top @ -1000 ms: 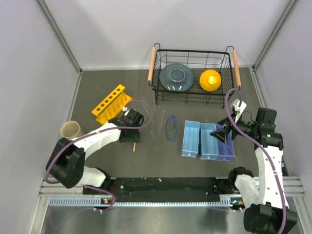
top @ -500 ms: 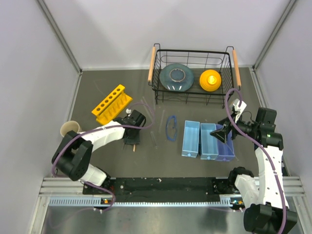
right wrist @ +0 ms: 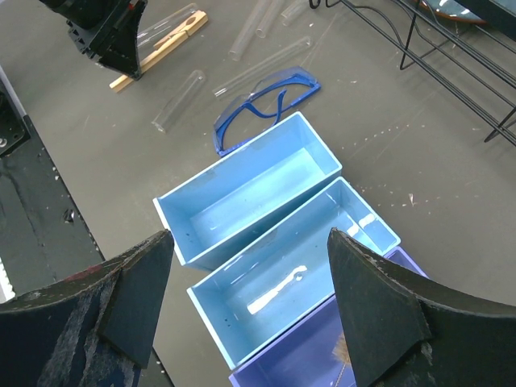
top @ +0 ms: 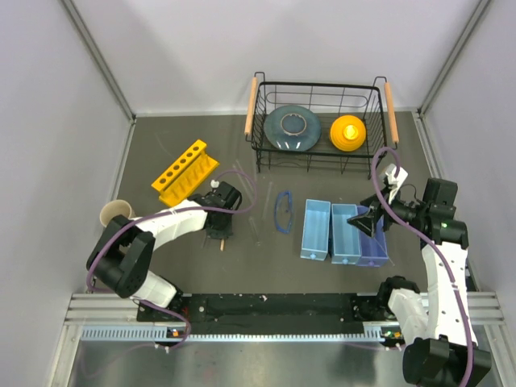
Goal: Organize the chemistry lab equipment
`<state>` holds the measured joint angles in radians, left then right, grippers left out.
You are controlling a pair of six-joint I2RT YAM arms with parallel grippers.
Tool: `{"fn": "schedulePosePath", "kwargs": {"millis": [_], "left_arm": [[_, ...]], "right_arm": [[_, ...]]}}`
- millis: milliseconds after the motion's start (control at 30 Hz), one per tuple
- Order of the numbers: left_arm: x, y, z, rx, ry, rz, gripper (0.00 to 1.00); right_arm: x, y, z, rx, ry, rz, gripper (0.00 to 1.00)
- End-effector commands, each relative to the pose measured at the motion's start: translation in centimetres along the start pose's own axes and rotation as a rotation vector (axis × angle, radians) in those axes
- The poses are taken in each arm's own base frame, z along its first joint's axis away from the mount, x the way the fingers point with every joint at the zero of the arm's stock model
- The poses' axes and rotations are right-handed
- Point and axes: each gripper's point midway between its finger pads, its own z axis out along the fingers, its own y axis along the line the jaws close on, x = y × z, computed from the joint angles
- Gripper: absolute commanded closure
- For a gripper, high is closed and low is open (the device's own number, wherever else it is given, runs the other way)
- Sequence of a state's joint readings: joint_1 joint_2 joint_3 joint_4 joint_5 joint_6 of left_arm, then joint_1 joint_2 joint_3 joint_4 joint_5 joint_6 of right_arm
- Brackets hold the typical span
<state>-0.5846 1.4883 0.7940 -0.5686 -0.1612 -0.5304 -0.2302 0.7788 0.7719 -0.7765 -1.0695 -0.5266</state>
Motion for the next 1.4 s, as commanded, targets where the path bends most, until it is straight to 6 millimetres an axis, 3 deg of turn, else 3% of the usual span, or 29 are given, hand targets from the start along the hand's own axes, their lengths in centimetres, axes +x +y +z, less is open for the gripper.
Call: {"fn": "schedulePosePath", "kwargs": {"millis": [0,467,633,1000,1133,1167,1233,1267,1333,1367], "left_arm": [[-0.4,-0.4,0.0,0.027,-0.014,0.014,1.0],[-2.3,-1.7,-4.2,0.162,-0.15,0.01,1.0],[-2.6,-3.2,-6.1,0.288,-0.205,0.029,1.0],[-3.0,-8.9,-13.6,0.759,-0.472,0.097,1.0],[-2.3,-11.6,-16.6,0.923,-0.547,0.137,1.0],[-2.9,-12.5,-17.8,0.964,-0.599,0.134,1.0],[-2.2,-14.2,-18.5,1.005,-0.599,0.164,1.0],[-2.6,-15.1,-19.6,1.036,-0.633,0.169,1.0],[-2.2,-16.7,-19.6,1.044,-0.621,0.186,1.0],[-2.7,-17.6,-20.8,1.072,-0.648,0.184,1.0]], "right_arm": [[-0.7,-0.1,-0.1,0.005,-0.028,-0.041,0.22],[-0.7,-0.1,-0.1,0.003,-0.027,-0.039,0.22],[-0.8,0.0,-0.1,-0.006,-0.033,-0.04,0.22],[-0.8,0.9,0.0,-0.052,-0.055,-0.037,0.2],[-0.8,1.9,0.3,-0.119,-0.08,-0.021,0.16],[-0.9,2.1,0.3,-0.131,-0.087,-0.017,0.15],[-0.8,2.5,0.3,-0.16,-0.098,0.0,0.13],[-0.8,2.8,0.4,-0.173,-0.102,0.008,0.11],[-1.0,3.3,0.3,-0.201,-0.113,0.043,0.11],[-1.0,3.6,0.4,-0.216,-0.11,0.063,0.1]]}}
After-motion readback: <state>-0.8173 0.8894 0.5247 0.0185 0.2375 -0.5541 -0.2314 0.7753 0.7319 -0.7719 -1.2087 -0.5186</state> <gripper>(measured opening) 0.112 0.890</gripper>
